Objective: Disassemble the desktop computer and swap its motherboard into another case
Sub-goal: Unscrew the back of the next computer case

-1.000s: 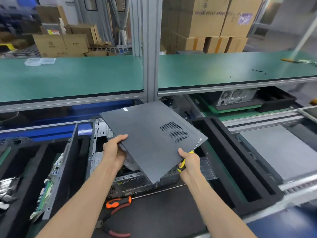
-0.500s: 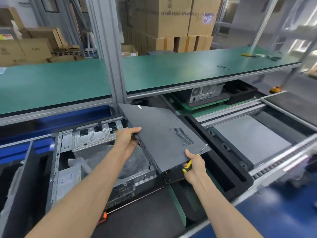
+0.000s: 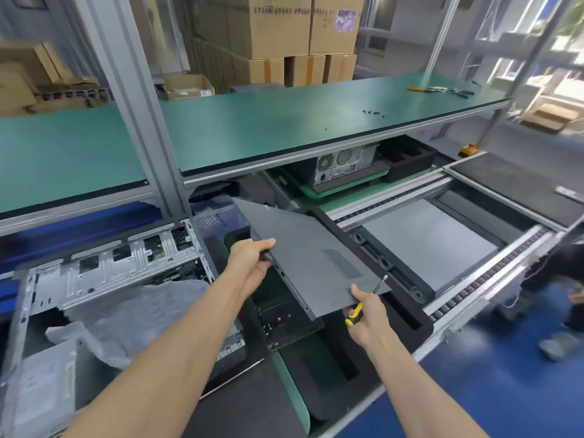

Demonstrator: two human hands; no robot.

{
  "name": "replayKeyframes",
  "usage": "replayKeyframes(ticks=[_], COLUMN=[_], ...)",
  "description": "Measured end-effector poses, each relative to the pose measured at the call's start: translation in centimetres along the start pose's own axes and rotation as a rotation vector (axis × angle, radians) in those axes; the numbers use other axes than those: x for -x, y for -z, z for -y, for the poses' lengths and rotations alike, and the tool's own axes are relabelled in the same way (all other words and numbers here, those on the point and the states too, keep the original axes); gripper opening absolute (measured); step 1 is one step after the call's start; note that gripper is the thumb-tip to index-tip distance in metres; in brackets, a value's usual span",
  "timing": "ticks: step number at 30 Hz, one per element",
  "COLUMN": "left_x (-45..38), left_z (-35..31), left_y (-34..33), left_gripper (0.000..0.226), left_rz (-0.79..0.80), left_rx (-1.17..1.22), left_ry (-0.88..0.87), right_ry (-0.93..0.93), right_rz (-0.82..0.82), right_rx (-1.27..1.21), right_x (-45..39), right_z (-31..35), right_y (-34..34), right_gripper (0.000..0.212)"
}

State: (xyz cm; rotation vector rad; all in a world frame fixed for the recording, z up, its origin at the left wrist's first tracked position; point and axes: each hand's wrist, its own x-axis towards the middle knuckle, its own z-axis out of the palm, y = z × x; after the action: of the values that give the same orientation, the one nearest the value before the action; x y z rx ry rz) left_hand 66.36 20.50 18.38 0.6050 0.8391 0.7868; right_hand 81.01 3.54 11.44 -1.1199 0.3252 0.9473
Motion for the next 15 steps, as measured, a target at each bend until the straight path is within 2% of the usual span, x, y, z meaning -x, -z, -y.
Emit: replayKeyframes(ticks=[6, 10, 15], left_x=[-2.5, -3.4, -3.1], left_z=[2.3, 3.3, 3.1], left_y=[-1.6, -3.0, -6.3], left_gripper=[0.016, 0.012, 0.003], left_rz=[0.011, 0.002, 0.119], left_rx=[-0.094, -0.195, -0.204], left_ry=[0.026, -0.008, -0.041], right_ry=[-0.051, -0.025, 0.037], right_rz=[-0.043, -0.079, -0.132], right_rx=[0.032, 0.136, 0.098], right_x=[-1.9, -3.1, -3.9], right_z=[0.8, 1.4, 2.4], right_y=[1.8, 2.6, 2.8], right_gripper=[0.006, 0.012, 0.017])
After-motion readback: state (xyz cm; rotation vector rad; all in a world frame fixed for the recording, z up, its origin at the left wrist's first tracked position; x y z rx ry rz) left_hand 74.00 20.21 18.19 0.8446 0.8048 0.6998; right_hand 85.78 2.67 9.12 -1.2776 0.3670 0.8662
